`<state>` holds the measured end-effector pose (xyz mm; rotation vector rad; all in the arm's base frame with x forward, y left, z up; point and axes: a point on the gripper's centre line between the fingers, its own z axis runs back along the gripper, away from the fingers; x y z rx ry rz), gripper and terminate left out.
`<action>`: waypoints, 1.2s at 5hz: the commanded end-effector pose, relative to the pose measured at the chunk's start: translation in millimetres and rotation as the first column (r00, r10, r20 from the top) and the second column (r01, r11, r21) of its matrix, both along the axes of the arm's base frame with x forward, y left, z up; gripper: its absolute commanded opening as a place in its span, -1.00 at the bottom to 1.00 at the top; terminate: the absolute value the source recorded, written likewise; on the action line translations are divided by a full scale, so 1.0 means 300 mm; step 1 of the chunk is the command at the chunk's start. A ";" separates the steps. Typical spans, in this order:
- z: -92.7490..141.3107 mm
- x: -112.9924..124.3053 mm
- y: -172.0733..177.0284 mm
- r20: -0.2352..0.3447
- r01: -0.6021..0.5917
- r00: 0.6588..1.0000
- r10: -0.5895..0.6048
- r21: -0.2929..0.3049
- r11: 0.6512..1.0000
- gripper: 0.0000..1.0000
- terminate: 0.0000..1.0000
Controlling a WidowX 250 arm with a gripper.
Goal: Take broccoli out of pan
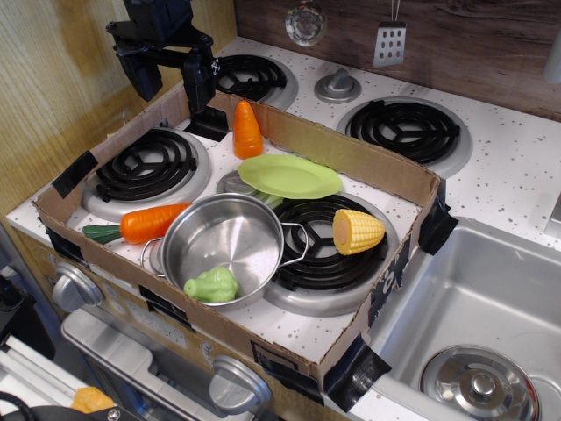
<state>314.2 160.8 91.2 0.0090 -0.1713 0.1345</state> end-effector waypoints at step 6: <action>0.083 -0.109 -0.311 0.050 -0.291 0.956 0.290 0.007 0.957 1.00 -1.00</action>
